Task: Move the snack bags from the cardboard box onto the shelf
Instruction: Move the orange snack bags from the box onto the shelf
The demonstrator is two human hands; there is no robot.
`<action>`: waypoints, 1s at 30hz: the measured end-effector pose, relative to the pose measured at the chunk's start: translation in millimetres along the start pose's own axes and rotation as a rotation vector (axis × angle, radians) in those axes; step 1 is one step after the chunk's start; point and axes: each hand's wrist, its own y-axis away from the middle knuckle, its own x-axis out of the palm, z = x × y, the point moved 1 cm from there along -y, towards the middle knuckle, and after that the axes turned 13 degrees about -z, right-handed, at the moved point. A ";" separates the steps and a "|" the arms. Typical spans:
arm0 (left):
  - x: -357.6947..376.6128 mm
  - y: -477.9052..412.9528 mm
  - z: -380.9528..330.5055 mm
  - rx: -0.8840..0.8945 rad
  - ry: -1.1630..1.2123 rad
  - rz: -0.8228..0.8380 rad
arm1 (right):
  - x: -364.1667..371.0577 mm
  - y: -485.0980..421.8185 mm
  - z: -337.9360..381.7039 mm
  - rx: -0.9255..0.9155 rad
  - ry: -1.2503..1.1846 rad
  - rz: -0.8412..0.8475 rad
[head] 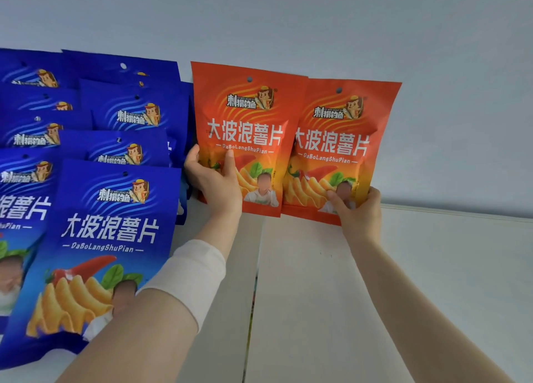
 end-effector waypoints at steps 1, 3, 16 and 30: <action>1.0 1.7 -1.2 -0.002 -0.011 -0.026 | 0.6 1.4 0.4 -0.001 -0.008 0.002; 2.7 4.8 -3.8 0.010 -0.036 -0.066 | 1.1 3.6 1.9 0.000 -0.019 0.010; -40.3 65.6 -27.4 0.444 -0.318 0.142 | -46.1 52.0 11.5 -0.376 0.417 -0.087; -326.8 154.2 -82.6 0.943 -1.410 0.535 | -154.0 266.9 20.6 -1.051 0.823 0.621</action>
